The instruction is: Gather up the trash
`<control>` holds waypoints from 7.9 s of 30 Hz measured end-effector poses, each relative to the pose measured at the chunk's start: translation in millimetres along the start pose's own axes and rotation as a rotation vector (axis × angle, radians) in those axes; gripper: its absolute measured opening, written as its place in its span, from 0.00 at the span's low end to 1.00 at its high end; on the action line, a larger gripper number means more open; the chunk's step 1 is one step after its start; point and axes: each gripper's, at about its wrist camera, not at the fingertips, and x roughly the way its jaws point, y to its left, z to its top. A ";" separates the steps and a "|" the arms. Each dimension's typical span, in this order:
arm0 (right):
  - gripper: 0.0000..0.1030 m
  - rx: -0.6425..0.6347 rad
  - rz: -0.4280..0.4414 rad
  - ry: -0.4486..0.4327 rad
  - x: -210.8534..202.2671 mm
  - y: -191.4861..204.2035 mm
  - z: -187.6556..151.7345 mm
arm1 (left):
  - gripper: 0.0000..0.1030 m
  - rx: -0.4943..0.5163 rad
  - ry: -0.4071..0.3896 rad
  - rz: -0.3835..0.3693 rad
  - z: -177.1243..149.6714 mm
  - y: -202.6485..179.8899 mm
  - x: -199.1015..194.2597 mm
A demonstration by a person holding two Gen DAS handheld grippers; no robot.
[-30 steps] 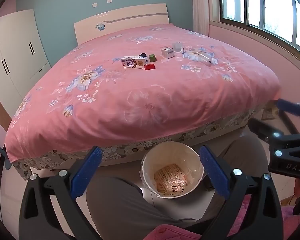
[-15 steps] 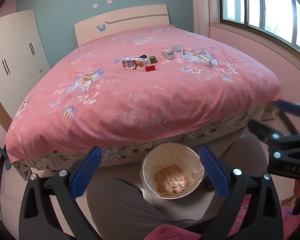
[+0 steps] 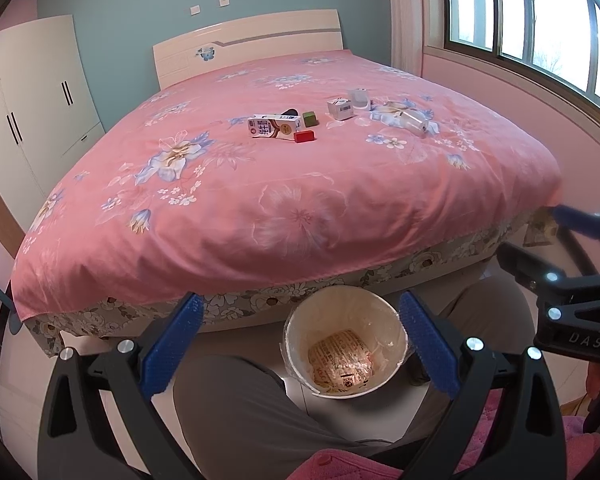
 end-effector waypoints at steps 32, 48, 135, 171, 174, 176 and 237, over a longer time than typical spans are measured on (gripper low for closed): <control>0.94 -0.004 0.005 0.021 5.5 4.1 -5.9 | 0.97 -0.005 0.005 -0.002 -5.9 4.8 4.3; 0.94 -0.014 0.017 0.057 27.1 -1.4 7.6 | 0.97 -0.003 0.033 -0.007 6.3 5.6 25.3; 0.46 -0.208 0.193 0.342 309.9 -113.2 277.9 | 0.40 -0.135 0.342 0.026 304.0 86.1 300.3; 0.46 -0.385 0.297 0.094 41.3 8.0 253.5 | 0.40 0.190 0.033 -0.042 218.7 69.0 32.0; 0.46 -0.397 0.312 0.110 40.8 11.7 235.8 | 0.40 0.191 0.038 -0.053 206.0 71.4 31.0; 0.46 -0.404 0.322 0.124 41.1 14.5 224.8 | 0.40 0.195 0.049 -0.060 195.5 71.4 32.9; 0.47 -0.224 0.269 0.860 393.4 74.3 -131.0 | 0.40 -0.025 0.853 -0.334 -105.0 -5.0 390.6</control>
